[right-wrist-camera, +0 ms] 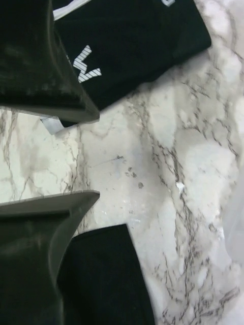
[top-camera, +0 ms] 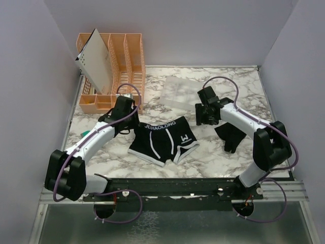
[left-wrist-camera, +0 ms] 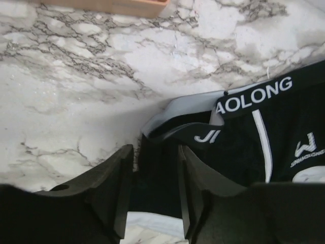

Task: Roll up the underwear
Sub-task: Flatten out the underwear at the center of the board.

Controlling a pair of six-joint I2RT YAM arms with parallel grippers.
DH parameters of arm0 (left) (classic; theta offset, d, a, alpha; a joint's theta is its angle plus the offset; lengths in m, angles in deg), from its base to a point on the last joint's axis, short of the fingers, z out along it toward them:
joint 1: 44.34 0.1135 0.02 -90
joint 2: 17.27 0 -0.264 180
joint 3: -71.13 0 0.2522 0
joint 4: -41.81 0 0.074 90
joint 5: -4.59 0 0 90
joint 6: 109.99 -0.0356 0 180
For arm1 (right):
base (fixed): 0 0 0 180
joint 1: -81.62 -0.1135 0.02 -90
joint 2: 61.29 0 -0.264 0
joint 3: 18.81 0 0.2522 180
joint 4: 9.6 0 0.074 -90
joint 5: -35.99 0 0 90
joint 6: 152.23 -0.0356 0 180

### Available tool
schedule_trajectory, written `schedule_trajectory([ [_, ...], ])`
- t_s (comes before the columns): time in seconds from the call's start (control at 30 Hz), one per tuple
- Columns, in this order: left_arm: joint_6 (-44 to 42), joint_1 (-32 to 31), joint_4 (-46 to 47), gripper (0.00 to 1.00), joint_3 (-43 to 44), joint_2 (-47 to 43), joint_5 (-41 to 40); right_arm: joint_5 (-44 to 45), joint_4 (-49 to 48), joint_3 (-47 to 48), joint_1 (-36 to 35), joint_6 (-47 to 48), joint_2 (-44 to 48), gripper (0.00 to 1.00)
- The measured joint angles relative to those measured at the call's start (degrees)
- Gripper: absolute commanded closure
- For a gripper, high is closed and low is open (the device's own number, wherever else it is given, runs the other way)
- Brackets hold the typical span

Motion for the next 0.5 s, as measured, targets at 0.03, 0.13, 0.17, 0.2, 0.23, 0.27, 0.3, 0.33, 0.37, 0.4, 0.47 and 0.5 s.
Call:
schedule_trajectory([
  [0.03, -0.35, 0.72, 0.57, 0.33, 0.0, 0.28, 0.28, 0.94, 0.39, 1.05, 0.24, 0.09, -0.98, 0.28],
  [0.13, -0.42, 1.81, 1.01, 0.17, 0.02, 1.38, 0.83, 3.04, 1.7, 3.56, 0.66, 0.39, -2.01, 0.27],
  [0.17, -0.46, 1.88, 0.94, 0.12, 0.02, 1.55, 0.96, 3.43, 2.05, 4.13, 0.72, 0.42, -1.84, 0.27],
  [0.2, -0.48, 2.01, 0.72, 0.07, 0.02, 1.51, 1.07, 3.58, 2.23, 4.44, 0.72, 0.42, -1.2, 0.27],
  [0.23, -0.46, 2.08, 0.59, 0.05, 0.02, 1.33, 1.16, 3.61, 2.38, 4.44, 0.72, 0.39, -0.76, 0.27],
  [0.27, -0.46, 2.08, 0.31, 0.03, 0.02, 0.79, 1.25, 3.5, 2.73, 4.26, 0.7, 0.35, 0.24, 0.27],
  [0.3, -0.42, 2.08, -0.02, 0.02, 0.02, 0.17, 1.27, 3.37, 2.8, 3.8, 0.72, 0.13, 1.53, 0.27],
  [0.33, -0.2, 2.1, -0.44, 0.02, 0.0, -0.79, 1.27, 2.75, 2.78, 2.82, 0.72, -0.13, 3.63, 0.27],
  [0.37, 0.09, 2.12, -0.66, 0.01, -0.15, -1.81, 1.31, 2.1, 2.8, 1.95, 0.72, -0.5, 5.29, 0.27],
  [0.4, 0.61, 2.14, -0.85, 0.01, -0.76, -3.82, 1.46, 1.18, 2.8, 0.76, 0.72, -1.01, 7.32, 0.27],
  [0.47, 2.19, 2.16, -1.01, 0.01, -2.62, -7.69, 2.16, -1.88, 2.51, -2.54, 0.72, -2.73, 11.76, 0.27],
  [0.5, 3.63, 2.16, -1.18, 0.01, -4.5, -10.49, 2.56, -3.34, 2.51, -3.98, 0.72, -3.48, 13.27, 0.27],
])
